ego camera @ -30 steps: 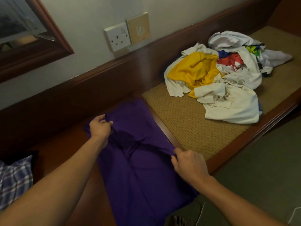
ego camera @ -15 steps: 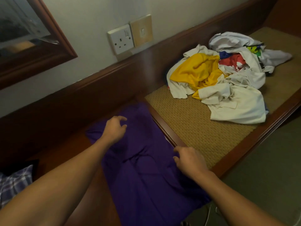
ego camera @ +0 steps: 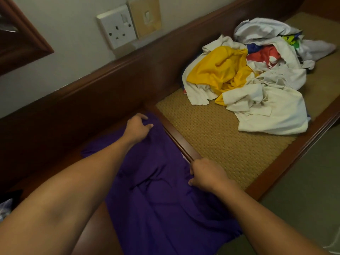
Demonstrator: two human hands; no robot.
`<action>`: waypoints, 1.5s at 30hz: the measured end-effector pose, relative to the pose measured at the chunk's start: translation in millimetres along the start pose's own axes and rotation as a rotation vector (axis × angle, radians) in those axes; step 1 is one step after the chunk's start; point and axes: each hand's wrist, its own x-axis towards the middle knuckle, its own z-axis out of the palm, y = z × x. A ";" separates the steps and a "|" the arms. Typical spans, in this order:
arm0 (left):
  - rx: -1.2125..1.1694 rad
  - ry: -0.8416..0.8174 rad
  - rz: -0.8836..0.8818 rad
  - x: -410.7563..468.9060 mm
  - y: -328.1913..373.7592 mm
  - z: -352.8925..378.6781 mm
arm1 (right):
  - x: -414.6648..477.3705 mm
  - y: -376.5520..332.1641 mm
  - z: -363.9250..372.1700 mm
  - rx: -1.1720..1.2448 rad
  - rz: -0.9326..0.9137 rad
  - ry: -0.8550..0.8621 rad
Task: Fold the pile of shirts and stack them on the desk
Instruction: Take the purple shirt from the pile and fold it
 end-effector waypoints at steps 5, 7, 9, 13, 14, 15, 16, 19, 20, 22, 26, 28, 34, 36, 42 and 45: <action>0.042 -0.114 -0.002 1.8 -21.8 -17.4 | 8.1 -11.8 -13.4 -0.119 -0.086 -0.098; 0.237 -0.188 0.030 -0.6 -29.5 -22.3 | 6.5 -13.8 -14.0 -0.139 -0.107 -0.092; 0.268 -0.169 0.094 -4.0 -35.4 -26.6 | 0.3 -11.1 -9.2 -0.145 -0.116 -0.056; -0.008 -0.069 0.146 -8.5 -44.3 -29.5 | -22.7 0.7 17.7 -0.143 -0.126 0.063; 0.004 -0.067 0.165 -9.6 -45.2 -28.9 | -29.8 1.7 26.3 -0.151 -0.136 0.109; 0.047 -0.073 0.188 -9.9 -46.3 -27.0 | -36.1 2.2 35.3 -0.157 -0.157 0.189; 0.122 -0.084 0.205 -9.8 -47.8 -24.3 | -40.7 3.0 44.2 -0.172 -0.178 0.272; 0.222 -0.041 0.211 -12.2 -48.6 -20.2 | -52.4 -0.2 62.0 -0.136 -0.184 0.403; 0.181 -0.010 0.198 -13.6 -49.1 -20.4 | -55.3 -1.9 67.7 -0.106 -0.172 0.427; 0.086 0.031 0.160 -17.2 -51.1 -22.9 | -61.1 -8.7 76.0 -0.086 -0.145 0.445; 0.243 -0.055 0.096 -24.9 -64.0 -27.6 | -69.0 -16.7 90.8 -0.057 -0.088 0.427; 0.398 -0.056 0.086 -28.6 -72.7 -30.2 | -73.8 -16.9 94.5 -0.039 -0.078 0.439; 0.472 0.074 0.206 -40.8 -86.6 -33.4 | -95.4 -6.7 103.8 -0.031 -0.036 0.434; 0.390 0.204 0.272 -45.2 -84.7 -34.6 | -102.6 -2.4 107.3 -0.048 -0.014 0.458; 0.133 0.162 0.283 -46.4 -80.2 -43.9 | -125.9 1.6 107.6 0.024 0.044 0.682; 0.216 0.001 0.085 -47.0 -82.5 -46.8 | -142.7 18.4 120.3 0.005 0.133 0.570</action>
